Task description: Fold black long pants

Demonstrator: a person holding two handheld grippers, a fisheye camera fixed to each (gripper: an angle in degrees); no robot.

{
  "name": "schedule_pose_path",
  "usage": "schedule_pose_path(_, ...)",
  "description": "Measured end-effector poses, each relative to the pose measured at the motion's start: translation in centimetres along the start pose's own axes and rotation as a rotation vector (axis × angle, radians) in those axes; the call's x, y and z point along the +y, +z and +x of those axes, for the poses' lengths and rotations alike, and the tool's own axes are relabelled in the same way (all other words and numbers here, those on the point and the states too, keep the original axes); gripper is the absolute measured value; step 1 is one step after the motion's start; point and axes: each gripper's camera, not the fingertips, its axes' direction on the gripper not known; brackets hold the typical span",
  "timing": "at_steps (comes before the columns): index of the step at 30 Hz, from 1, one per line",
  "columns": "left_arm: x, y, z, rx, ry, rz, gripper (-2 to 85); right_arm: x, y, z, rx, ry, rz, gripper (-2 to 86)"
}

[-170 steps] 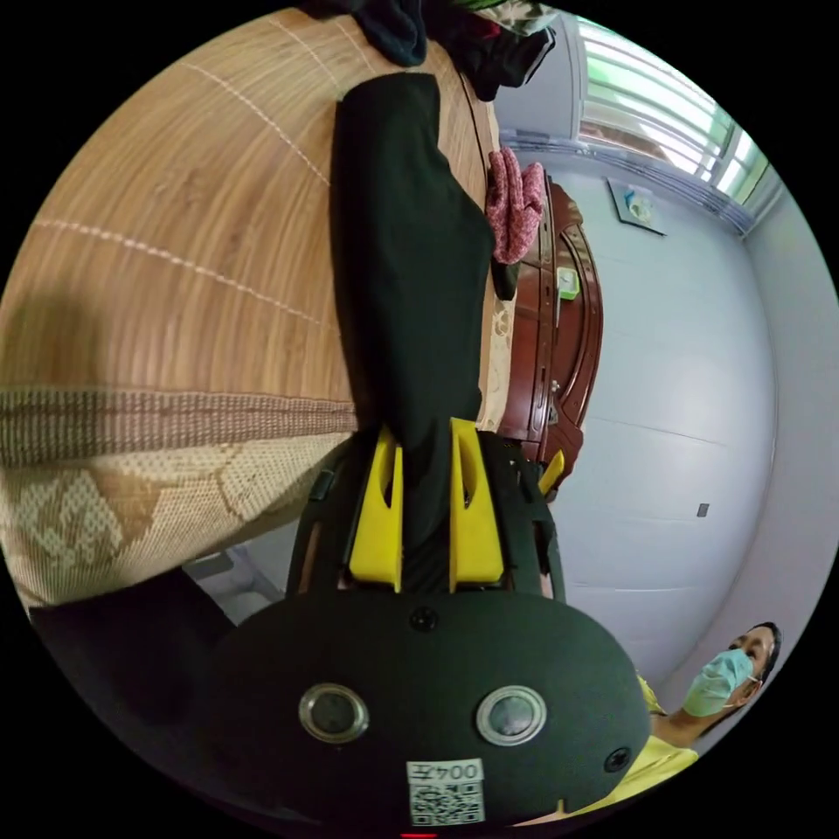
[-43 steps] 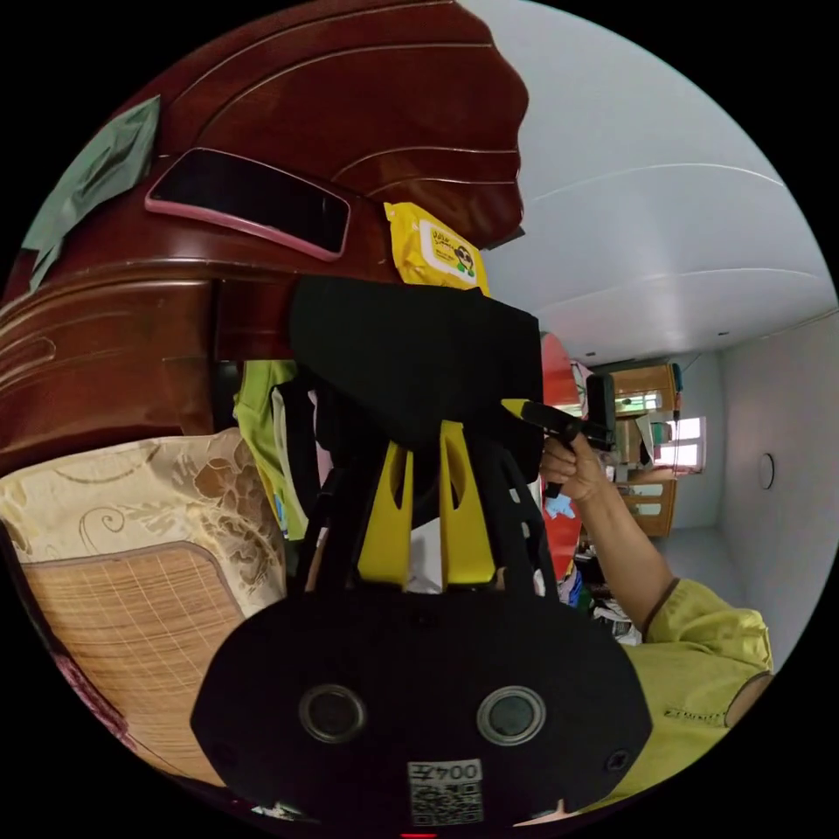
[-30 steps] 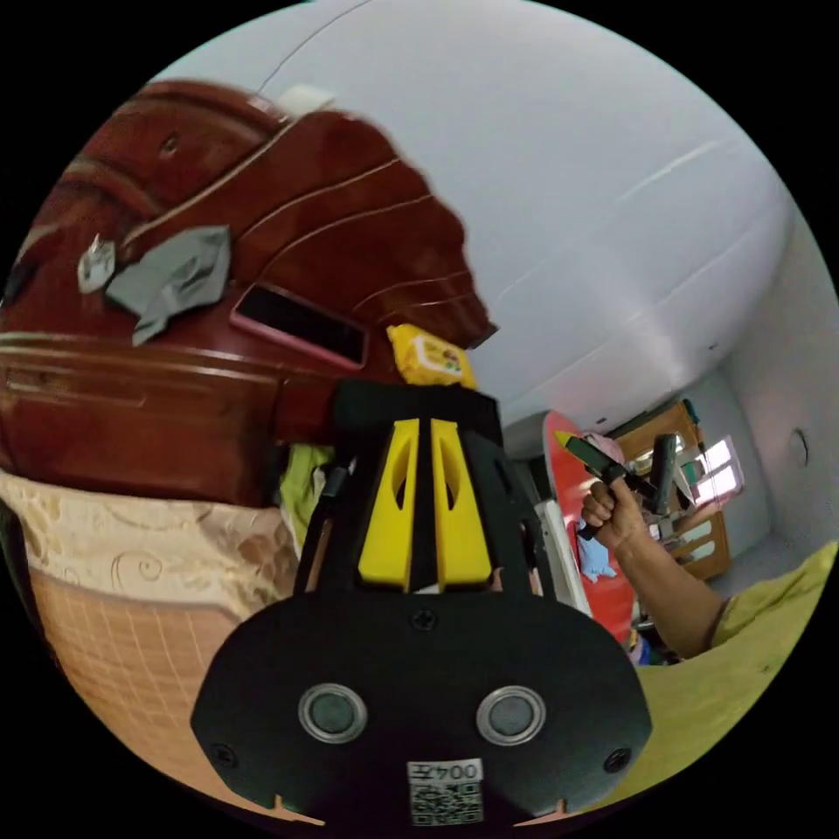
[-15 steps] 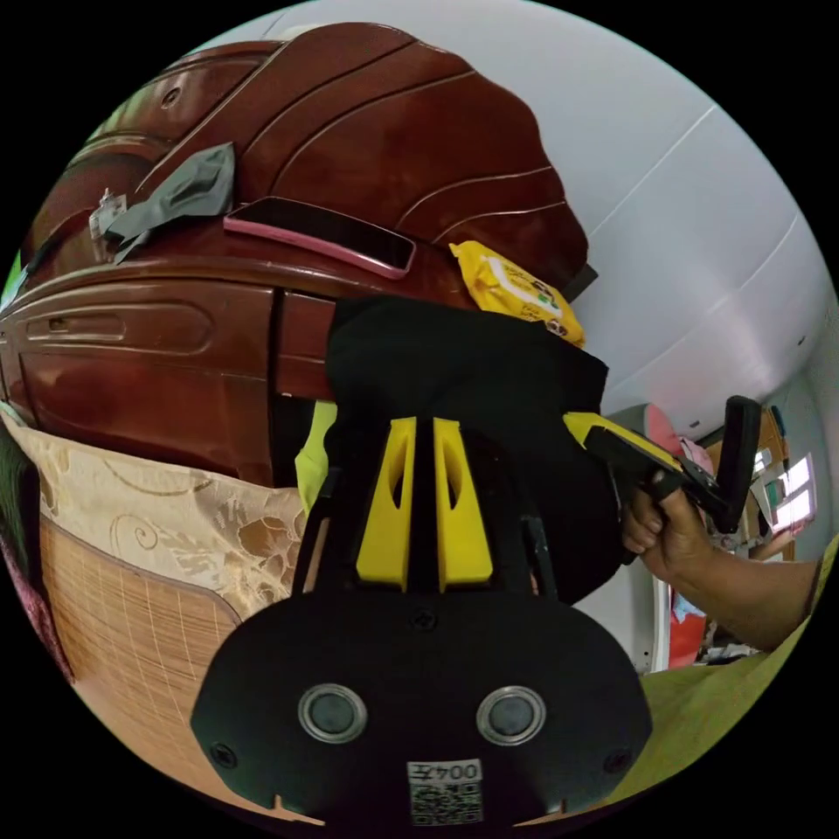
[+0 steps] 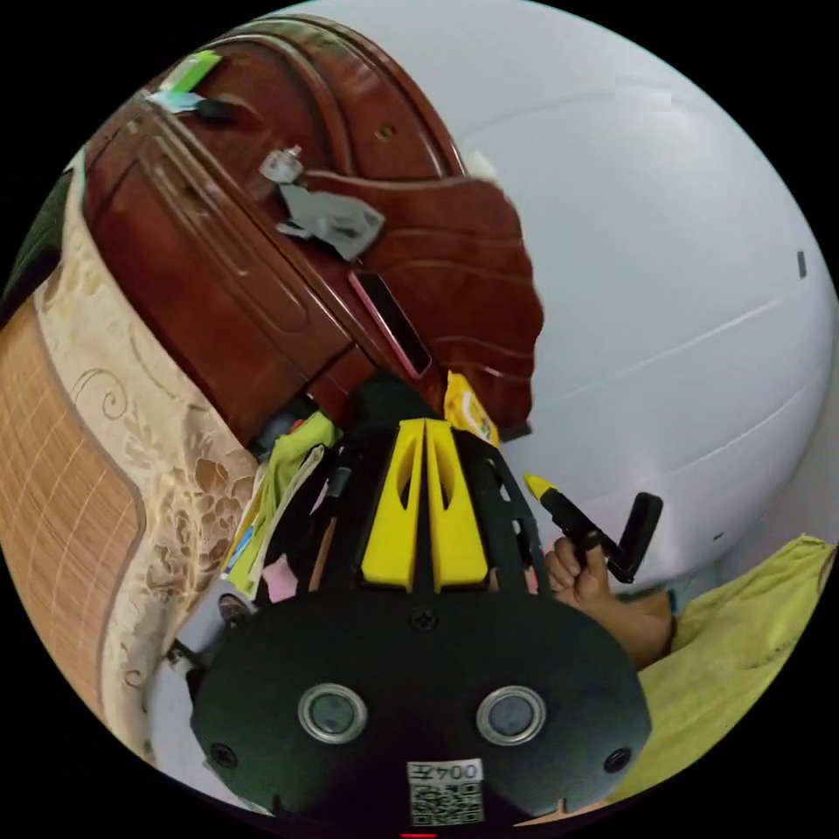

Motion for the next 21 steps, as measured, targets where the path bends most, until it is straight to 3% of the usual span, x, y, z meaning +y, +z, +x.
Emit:
schedule_pose_path(5, 10.1, -16.1, -8.2, -0.017, -0.097, 0.14, 0.1, -4.7, 6.7, -12.1, -0.257, -0.176, -0.185, 5.4)
schedule_pose_path(11, 31.4, -37.7, -18.0, -0.15, -0.295, 0.432, 0.1, -4.8, 15.4, -31.3, -0.434, -0.371, -0.346, 7.7)
schedule_pose_path(16, 54.7, -53.7, -25.4, -0.202, -0.481, 0.724, 0.1, -2.4, 19.6, -46.6, -0.455, -0.49, -0.437, 6.6)
schedule_pose_path(21, 71.7, -63.6, -32.0, -0.189, -0.594, 0.963, 0.2, 0.7, 23.6, -60.3, -0.498, -0.55, -0.577, 7.1)
